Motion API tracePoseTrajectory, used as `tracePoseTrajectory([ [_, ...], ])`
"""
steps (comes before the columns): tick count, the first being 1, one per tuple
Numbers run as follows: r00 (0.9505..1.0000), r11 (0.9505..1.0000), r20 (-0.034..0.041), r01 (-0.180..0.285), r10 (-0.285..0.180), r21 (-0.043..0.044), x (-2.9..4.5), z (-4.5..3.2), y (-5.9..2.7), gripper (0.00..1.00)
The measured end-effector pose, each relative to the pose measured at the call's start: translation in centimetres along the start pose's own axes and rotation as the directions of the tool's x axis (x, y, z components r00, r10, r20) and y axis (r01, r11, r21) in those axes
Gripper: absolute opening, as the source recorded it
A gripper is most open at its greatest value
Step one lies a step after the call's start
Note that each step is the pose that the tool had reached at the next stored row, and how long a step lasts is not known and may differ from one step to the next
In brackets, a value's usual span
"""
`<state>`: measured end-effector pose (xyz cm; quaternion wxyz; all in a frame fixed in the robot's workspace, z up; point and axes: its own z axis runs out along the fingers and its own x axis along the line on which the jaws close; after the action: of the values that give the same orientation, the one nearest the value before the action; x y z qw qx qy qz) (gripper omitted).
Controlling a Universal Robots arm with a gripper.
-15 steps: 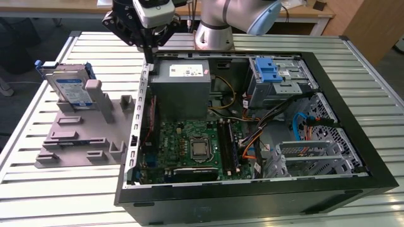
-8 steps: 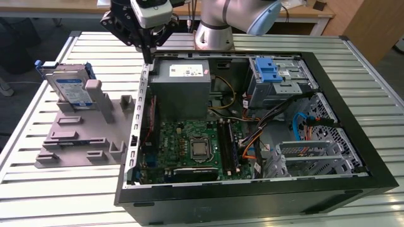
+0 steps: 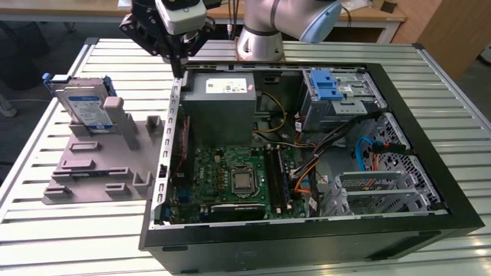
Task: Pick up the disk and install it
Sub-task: 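Reach for the disk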
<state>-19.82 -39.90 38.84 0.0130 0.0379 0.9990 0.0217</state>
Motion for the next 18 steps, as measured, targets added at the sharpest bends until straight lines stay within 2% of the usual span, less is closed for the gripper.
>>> tracePoseTrajectory([
  [18,1.0,1.0,0.0,0.0,0.0,0.0,0.72,0.04,-0.06,0.11],
])
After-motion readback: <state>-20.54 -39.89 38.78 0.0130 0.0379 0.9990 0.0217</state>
